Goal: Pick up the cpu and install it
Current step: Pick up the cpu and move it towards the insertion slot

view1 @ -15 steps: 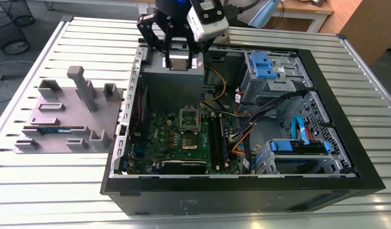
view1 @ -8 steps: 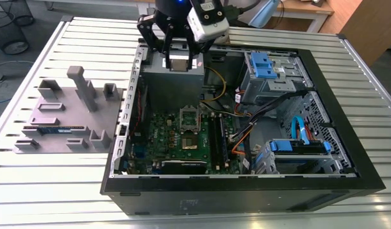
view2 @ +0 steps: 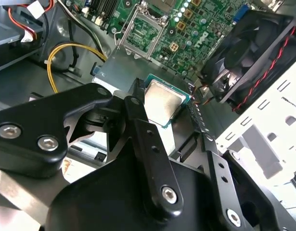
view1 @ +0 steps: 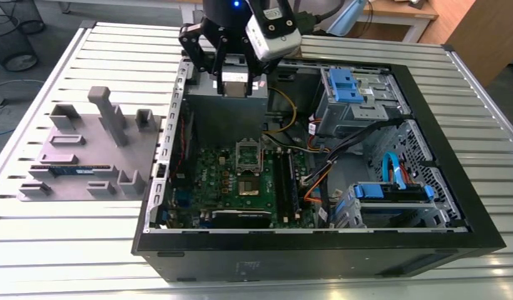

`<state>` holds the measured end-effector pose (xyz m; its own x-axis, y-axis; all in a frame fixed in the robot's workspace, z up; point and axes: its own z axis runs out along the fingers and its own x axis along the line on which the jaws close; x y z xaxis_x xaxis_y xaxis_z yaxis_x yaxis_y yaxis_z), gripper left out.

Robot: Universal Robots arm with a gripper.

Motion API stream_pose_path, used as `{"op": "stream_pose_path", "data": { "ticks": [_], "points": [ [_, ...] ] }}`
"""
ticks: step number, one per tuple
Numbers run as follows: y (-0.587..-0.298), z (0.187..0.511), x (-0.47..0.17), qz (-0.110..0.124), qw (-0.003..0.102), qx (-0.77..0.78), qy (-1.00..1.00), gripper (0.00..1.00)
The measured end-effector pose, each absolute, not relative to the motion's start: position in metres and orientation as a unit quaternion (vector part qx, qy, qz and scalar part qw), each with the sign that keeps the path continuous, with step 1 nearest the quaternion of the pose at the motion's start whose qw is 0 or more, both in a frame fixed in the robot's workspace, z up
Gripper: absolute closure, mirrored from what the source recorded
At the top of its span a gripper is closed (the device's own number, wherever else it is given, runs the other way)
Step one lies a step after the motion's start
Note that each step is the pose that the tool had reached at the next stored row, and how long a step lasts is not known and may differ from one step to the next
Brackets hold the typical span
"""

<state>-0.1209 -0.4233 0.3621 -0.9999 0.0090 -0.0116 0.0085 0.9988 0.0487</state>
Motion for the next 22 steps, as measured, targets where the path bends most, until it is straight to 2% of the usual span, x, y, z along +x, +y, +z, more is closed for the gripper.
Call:
{"op": "stream_pose_path", "data": {
  "ticks": [22],
  "points": [
    [-0.436, 0.345, -0.119, 0.025, 0.006, 0.004, 1.0, 0.53]
  ]
}}
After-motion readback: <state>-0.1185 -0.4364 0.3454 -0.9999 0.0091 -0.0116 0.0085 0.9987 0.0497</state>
